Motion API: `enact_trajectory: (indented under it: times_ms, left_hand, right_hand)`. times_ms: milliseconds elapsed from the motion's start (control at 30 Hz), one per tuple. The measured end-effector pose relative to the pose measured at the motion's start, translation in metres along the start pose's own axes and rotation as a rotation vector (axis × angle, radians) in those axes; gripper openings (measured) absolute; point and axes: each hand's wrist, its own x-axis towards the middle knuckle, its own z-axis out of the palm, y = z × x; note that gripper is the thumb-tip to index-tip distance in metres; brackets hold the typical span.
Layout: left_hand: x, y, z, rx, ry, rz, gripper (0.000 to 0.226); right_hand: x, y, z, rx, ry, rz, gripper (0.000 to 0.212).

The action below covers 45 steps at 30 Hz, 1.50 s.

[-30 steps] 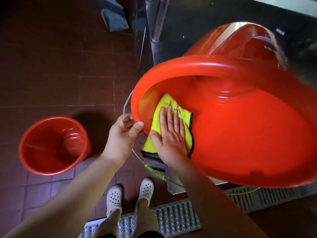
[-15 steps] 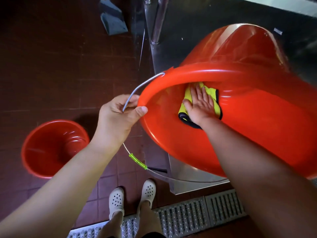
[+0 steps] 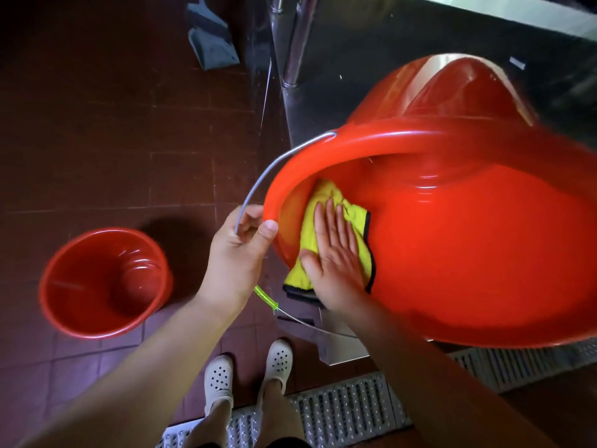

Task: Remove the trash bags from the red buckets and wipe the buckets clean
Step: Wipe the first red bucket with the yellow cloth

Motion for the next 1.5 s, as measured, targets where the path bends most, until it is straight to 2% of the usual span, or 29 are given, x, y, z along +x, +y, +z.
enact_trajectory:
  times_ms: [133, 267, 400, 500, 667, 800, 900, 967, 1033, 1133, 1267, 1333, 1500]
  left_hand:
    - [0.010, 0.012, 0.000, 0.063, -0.051, 0.076, 0.017]
    - [0.026, 0.037, 0.001, 0.081, -0.096, 0.159, 0.025]
    - [0.039, 0.059, 0.000, 0.108, -0.174, 0.205, 0.019]
    - [0.045, 0.059, -0.007, 0.096, -0.217, 0.167, 0.025]
    - [0.031, 0.029, -0.037, -0.001, -0.284, 0.003, 0.043]
    - [0.009, 0.000, -0.030, 0.009, -0.093, -0.094, 0.019]
    - [0.006, 0.004, -0.017, 0.022, -0.044, -0.066, 0.017]
    - [0.006, 0.008, -0.011, 0.055, -0.037, -0.011, 0.021]
    - [0.007, 0.011, -0.007, 0.077, -0.019, 0.033, 0.015]
    - [0.010, 0.016, -0.005, 0.066, -0.024, 0.065, 0.009]
    - [0.021, 0.033, -0.005, 0.043, -0.025, 0.131, 0.014]
    - [0.029, 0.047, -0.008, 0.072, -0.062, 0.171, 0.014]
    - [0.051, 0.078, -0.009, 0.176, -0.333, 0.186, 0.020]
  right_hand:
    - [0.012, 0.026, -0.011, -0.030, -0.042, -0.098, 0.073]
    - [0.051, 0.059, -0.015, -0.138, -0.115, 0.012, 0.071]
    - [0.092, 0.095, -0.023, -0.231, -0.182, 0.156, 0.067]
    - [0.108, 0.108, -0.025, -0.298, -0.208, 0.226, 0.065]
    - [0.111, 0.105, -0.022, -0.320, -0.221, 0.240, 0.065]
    - [0.104, 0.078, -0.016, -0.260, -0.202, 0.287, 0.064]
    - [0.072, 0.034, -0.007, -0.130, -0.092, 0.239, 0.067]
    - [0.038, 0.005, -0.005, -0.007, -0.008, 0.151, 0.076]
    - [0.006, -0.016, -0.003, 0.072, 0.031, 0.043, 0.078]
    - [-0.014, -0.017, -0.002, 0.088, 0.038, -0.070, 0.078]
    - [0.015, 0.013, -0.009, -0.010, -0.042, -0.092, 0.073]
    - [0.039, 0.033, -0.009, -0.104, -0.090, -0.048, 0.071]
    - [0.092, 0.089, -0.018, -0.291, -0.201, 0.148, 0.065]
